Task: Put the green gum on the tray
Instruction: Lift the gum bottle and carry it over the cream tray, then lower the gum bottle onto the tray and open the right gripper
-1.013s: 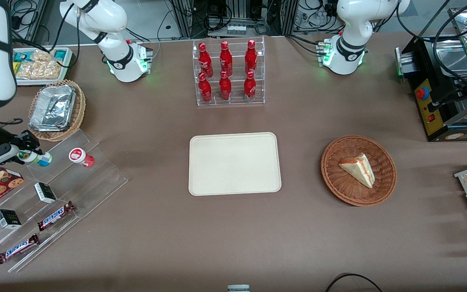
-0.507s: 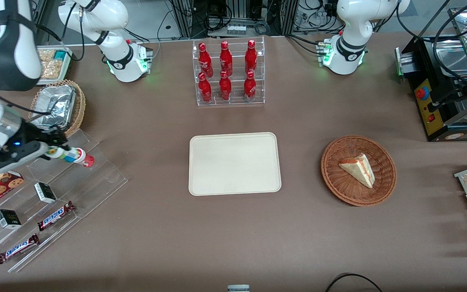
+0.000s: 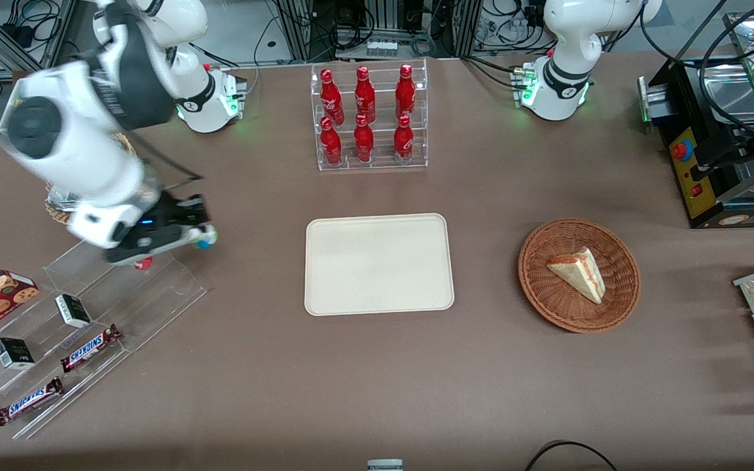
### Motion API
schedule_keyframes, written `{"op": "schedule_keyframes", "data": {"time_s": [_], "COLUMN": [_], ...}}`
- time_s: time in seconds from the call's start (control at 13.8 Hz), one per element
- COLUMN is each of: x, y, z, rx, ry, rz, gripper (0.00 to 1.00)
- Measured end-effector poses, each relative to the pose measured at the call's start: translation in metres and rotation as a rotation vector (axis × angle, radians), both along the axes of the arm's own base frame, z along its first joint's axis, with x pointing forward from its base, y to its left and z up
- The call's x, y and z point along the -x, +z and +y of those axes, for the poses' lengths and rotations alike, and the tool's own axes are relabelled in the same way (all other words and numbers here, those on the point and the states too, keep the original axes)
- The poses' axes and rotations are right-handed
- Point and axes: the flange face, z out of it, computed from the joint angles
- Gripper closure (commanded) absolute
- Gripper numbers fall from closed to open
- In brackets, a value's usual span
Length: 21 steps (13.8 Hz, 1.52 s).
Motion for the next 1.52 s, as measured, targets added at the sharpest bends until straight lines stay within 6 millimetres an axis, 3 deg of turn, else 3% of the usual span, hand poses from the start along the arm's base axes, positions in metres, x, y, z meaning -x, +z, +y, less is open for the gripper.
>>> {"op": "schedule_keyframes", "data": {"time_s": [0.36, 0.65, 0.8, 1.23, 1.52], "x": [0.018, 0.034, 0.043, 0.051, 0.060], "y": [-0.052, -0.104, -0.135, -0.209, -0.240], "z": [0.120, 0.203, 0.234, 0.275, 0.288], "rx": [-0.014, -0.040, -0.042, -0.002, 0.020], "ry": [-0.106, -0.176, -0.188, -0.205, -0.197], "rz": [-0.026, -0.049, -0.063, -0.100, -0.084], "gripper": [1.00, 1.00, 1.00, 1.00, 1.00]}}
